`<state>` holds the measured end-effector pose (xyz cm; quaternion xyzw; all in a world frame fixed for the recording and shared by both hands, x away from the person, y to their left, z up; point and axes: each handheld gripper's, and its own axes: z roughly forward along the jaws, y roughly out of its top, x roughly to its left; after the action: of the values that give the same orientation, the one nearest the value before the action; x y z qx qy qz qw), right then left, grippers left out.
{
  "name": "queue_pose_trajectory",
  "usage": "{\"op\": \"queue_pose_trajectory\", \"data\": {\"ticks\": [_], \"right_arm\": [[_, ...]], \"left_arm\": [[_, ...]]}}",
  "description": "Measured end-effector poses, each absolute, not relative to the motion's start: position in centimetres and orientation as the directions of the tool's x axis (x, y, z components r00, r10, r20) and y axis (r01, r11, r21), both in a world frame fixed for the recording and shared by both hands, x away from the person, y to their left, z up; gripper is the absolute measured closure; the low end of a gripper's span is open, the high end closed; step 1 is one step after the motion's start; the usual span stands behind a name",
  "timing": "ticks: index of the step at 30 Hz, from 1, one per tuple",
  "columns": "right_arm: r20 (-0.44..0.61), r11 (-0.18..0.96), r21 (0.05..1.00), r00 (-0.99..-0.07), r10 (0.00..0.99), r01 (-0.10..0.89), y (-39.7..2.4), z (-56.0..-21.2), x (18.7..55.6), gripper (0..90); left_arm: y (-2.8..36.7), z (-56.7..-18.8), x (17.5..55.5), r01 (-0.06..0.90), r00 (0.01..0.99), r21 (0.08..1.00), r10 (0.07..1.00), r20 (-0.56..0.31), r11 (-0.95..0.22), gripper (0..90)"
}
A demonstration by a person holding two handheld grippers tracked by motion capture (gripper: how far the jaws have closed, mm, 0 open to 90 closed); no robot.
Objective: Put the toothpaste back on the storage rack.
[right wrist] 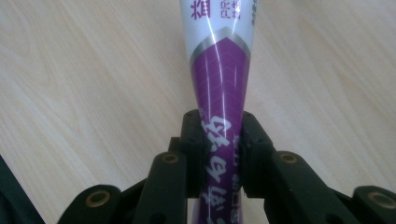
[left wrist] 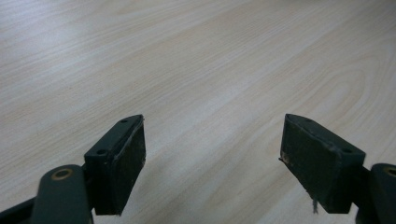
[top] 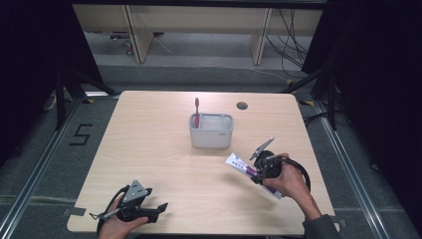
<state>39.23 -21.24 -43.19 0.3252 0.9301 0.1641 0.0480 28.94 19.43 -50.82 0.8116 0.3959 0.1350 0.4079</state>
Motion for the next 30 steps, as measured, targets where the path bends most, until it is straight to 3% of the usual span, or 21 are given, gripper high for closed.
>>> {"op": "queue_pose_trajectory", "data": {"ticks": [17,18,30], "right_arm": [[0.089,0.564,0.593,-0.743,0.663,0.574,-21.4,-38.7,39.8,75.5],[0.055,0.580,0.624,-0.770,0.636,0.524,-21.5,-38.8,40.2,75.5],[0.092,0.482,0.731,-0.769,0.632,0.484,-19.5,-36.7,42.7,75.5]], "left_arm": [[19.5,-50.9,29.0,0.540,0.642,0.774,0.757,-0.123,-0.332,21.9],[19.5,-50.9,29.0,0.539,0.645,0.771,0.754,-0.121,-0.338,21.9],[19.5,-50.9,29.1,0.545,0.641,0.768,0.758,-0.123,-0.336,21.9]]}}
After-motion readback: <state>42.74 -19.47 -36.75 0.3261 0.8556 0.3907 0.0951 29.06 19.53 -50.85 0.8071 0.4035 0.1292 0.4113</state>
